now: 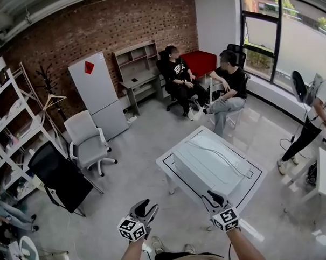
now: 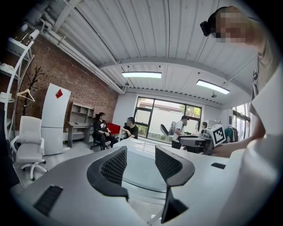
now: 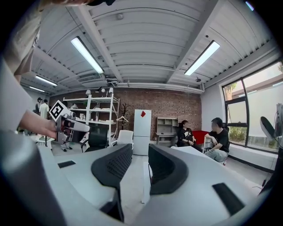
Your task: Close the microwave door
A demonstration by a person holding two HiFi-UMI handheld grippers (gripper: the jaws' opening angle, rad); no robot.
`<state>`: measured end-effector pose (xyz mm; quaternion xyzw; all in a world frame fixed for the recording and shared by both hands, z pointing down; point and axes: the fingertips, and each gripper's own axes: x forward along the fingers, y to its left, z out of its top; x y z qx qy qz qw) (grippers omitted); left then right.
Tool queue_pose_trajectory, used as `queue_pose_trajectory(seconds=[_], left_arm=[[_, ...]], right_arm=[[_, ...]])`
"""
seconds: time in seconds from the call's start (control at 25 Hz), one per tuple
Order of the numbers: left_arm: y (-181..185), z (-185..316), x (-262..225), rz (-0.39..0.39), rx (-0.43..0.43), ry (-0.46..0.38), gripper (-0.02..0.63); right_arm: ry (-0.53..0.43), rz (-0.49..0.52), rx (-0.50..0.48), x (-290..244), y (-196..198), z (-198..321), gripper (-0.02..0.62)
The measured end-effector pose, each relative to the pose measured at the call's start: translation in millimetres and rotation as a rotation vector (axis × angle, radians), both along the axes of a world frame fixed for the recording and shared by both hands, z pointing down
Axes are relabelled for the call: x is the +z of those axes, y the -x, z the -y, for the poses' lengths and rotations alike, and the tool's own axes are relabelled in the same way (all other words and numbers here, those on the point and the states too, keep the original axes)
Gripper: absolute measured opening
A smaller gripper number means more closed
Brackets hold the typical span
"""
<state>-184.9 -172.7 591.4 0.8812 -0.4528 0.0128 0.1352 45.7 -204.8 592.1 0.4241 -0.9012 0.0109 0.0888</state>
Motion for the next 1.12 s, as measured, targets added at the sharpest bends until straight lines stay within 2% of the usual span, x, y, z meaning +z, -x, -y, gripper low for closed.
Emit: queue_pose_trajectory(seconds=[0.44,1.12], left_arm=[[17,-2,21,0.02,-0.042,0.042,0.193],[-1,4,32,0.029,-0.014,0.063,0.193]], right_arm=[[0.028,-0.012,-0.025,17,4,6,0.123],[0.027,0.018,-0.019,17,5,14,0.121]])
